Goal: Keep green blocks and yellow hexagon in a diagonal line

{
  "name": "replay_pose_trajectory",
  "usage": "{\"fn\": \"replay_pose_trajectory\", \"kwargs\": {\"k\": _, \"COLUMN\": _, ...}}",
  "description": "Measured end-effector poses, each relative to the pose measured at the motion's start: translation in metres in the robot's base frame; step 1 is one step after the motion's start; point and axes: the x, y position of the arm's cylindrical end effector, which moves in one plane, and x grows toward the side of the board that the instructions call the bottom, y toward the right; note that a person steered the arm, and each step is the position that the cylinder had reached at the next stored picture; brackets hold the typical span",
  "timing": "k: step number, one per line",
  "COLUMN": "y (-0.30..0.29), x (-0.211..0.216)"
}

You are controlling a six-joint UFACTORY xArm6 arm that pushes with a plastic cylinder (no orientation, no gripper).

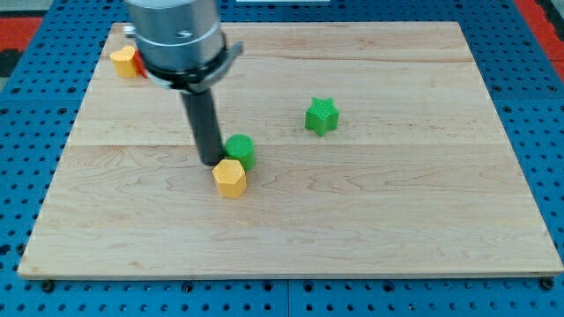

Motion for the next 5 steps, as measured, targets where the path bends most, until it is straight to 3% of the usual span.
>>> {"fn": "replay_pose_trajectory", "kwargs": {"k": 2, "y": 0.062, "x": -0.01}}
{"fn": "replay_pose_trajectory", "kwargs": {"k": 3, "y": 0.03, "x": -0.027}}
{"fn": "replay_pose_trajectory", "kwargs": {"k": 4, "y": 0.026, "x": -0.071}}
{"fn": "replay_pose_trajectory", "kwargs": {"k": 5, "y": 0.059, "x": -0.096}}
